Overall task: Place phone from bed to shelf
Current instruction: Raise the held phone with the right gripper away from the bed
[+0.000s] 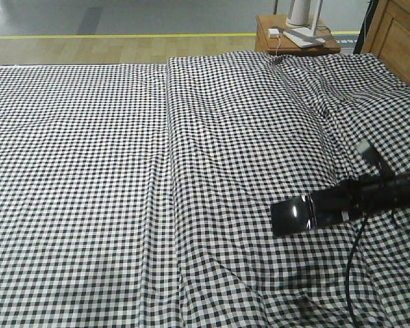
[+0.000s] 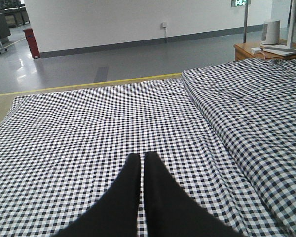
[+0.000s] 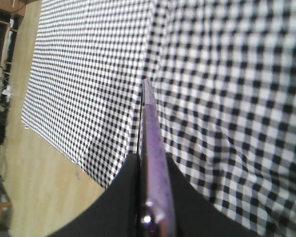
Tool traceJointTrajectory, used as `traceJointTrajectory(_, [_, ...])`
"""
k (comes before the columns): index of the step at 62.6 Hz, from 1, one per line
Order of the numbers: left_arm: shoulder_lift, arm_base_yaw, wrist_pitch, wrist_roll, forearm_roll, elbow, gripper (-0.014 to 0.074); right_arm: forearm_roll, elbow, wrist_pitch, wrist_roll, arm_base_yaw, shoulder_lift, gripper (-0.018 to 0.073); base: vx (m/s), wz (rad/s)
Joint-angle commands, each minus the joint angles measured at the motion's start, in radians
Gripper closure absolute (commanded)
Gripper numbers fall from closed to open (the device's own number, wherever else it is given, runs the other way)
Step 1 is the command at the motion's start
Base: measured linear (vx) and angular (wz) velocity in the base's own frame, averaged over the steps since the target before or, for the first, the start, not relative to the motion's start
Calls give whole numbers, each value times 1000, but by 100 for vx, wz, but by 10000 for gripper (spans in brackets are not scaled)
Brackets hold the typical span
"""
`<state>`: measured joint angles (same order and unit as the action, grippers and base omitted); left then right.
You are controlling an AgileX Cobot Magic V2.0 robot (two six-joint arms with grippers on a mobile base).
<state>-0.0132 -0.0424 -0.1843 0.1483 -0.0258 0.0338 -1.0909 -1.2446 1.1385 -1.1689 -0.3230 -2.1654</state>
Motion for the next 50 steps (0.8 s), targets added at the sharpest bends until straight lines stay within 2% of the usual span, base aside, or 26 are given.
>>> traceJointTrajectory(1, [-13,4,72,-6,-9,-21,595,-45,-14,149,14,39,161,562,0,0])
traceJointTrajectory(13, [-13,4,72,-6,-9,-21,595,-51,-14,149,9,155,368,562,0,0])
traceJointTrajectory(32, [-13,4,72,-6,-9,-21,595,-52,-14,148,65,307,621,562,0,0])
traceJointTrajectory(50, [-13,4,72,-6,-9,-21,595,-53,-14,148,105,503,779,562,0,0])
